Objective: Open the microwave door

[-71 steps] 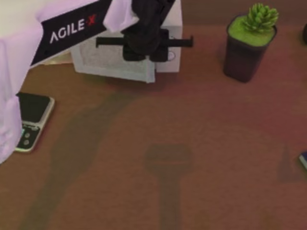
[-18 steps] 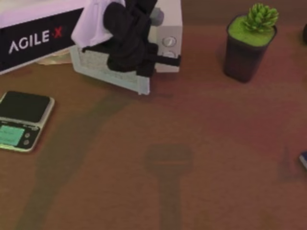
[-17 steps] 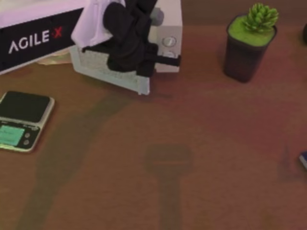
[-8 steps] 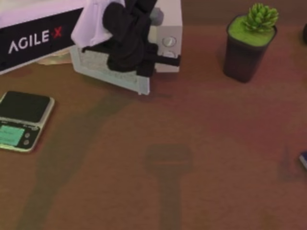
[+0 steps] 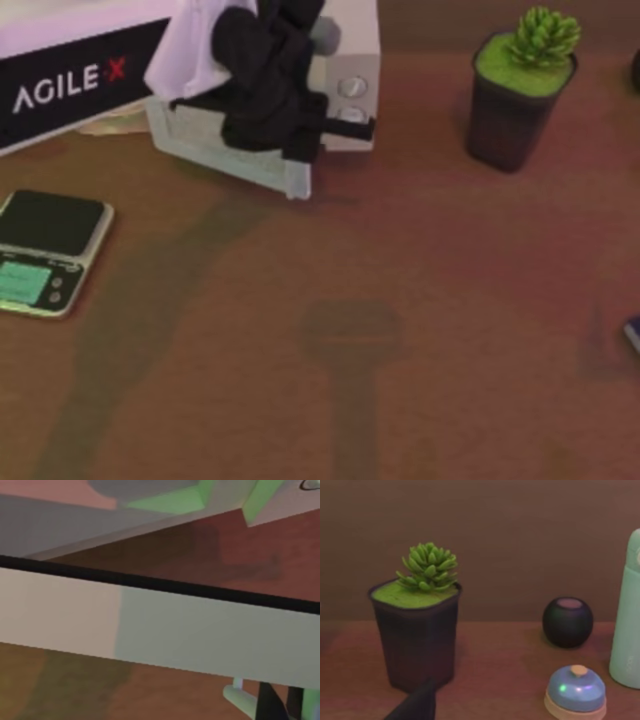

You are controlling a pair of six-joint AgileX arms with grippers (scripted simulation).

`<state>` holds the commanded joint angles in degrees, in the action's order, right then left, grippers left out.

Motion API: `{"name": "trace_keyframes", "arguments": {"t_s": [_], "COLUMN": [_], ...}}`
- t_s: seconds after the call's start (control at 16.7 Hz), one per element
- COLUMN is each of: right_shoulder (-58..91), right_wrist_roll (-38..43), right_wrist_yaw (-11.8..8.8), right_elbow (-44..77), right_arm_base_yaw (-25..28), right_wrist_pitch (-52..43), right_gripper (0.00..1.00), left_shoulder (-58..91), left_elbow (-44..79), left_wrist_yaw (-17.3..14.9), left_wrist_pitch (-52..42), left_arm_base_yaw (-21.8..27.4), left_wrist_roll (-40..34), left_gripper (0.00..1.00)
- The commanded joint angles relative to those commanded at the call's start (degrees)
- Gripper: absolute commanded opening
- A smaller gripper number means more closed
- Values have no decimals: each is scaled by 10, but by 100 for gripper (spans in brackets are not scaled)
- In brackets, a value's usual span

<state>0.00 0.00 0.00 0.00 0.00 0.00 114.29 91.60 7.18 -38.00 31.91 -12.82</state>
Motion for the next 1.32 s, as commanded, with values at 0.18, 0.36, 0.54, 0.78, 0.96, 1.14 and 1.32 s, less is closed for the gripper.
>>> {"name": "trace_keyframes", "arguments": {"t_s": [0.18,0.36,0.54,0.78,0.96,1.14,1.32], "right_shoulder": [0,0,0,0,0,0,0], "right_wrist_roll": [0,0,0,0,0,0,0], "right_wrist_yaw": [0,0,0,0,0,0,0], "right_elbow": [0,0,0,0,0,0,0], "right_arm_base_yaw": [0,0,0,0,0,0,0], "right_wrist_pitch": [0,0,0,0,0,0,0], "right_gripper": [100,100,100,100,100,100,100], "left_shoulder": [-24,-43,-44,-44,-44,-44,-44], "left_elbow": [-33,-58,-59,-59,-59,-59,-59], "left_wrist_yaw": [-17,-33,-33,-33,-33,-33,-33], "left_wrist_pitch": [13,24,24,24,24,24,24], "left_arm_base_yaw": [-10,-17,-18,-18,-18,-18,-18], "left_wrist_roll": [35,63,64,64,64,64,64], "left_gripper": [0,0,0,0,0,0,0]}}
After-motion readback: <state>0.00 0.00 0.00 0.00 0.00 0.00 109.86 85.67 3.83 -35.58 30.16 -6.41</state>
